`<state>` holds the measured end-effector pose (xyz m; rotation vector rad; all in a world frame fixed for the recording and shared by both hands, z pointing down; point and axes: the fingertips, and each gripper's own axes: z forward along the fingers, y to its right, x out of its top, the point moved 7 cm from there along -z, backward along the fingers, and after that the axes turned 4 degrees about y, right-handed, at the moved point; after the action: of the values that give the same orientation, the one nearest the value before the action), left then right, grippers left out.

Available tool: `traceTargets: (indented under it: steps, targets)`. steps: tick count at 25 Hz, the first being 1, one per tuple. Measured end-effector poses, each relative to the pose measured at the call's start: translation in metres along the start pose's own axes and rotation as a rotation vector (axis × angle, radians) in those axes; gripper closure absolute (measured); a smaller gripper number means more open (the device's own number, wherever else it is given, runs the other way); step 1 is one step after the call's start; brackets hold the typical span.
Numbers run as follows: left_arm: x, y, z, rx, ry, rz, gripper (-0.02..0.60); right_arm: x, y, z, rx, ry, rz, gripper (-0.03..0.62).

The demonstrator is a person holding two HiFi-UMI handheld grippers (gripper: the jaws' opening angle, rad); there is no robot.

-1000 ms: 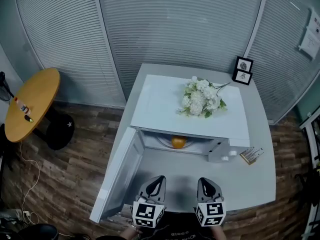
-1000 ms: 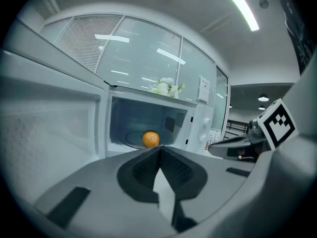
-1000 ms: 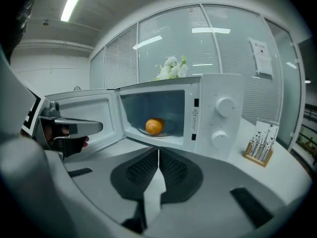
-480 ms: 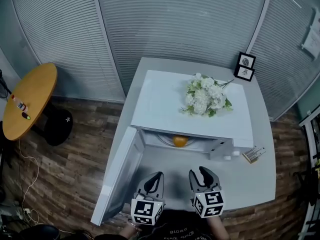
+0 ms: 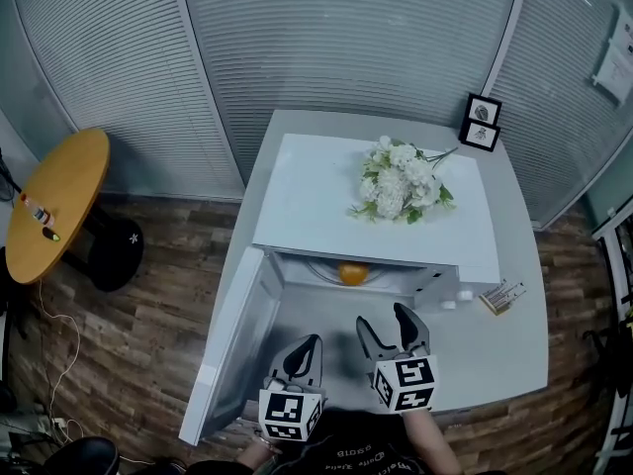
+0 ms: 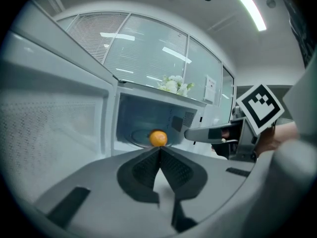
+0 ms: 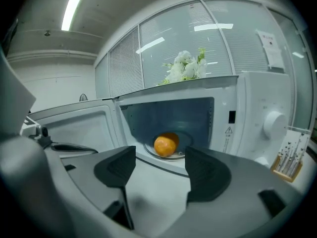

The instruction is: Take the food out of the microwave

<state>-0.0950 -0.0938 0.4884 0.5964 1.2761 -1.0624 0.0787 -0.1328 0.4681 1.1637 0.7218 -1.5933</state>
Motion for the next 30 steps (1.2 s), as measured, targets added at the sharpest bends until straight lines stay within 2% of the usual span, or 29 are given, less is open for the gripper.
traceTargets:
  steps: [10,15,20,24,30]
  targets:
    - [-0.005,-0.006,0.0,0.032,-0.013,-0.005,0.574,0.015,-0.001,0.041,-0.064,0.021,0.026,0.258]
    - [-0.011,-0.009,-0.001,0.034,-0.033,-0.024,0.574,0.022,-0.005,0.062,-0.089,-0.011,-0.002,0.253]
    - [-0.012,-0.009,0.001,0.03,-0.038,-0.032,0.574,0.025,-0.011,0.084,-0.111,-0.033,0.018,0.252]
    - [-0.013,-0.013,0.001,0.036,-0.038,-0.064,0.574,0.023,-0.011,0.099,-0.119,-0.067,0.027,0.249]
    - [-0.014,-0.014,-0.001,0.037,-0.049,-0.072,0.574,0.014,-0.004,0.117,-0.137,-0.116,0.001,0.249]
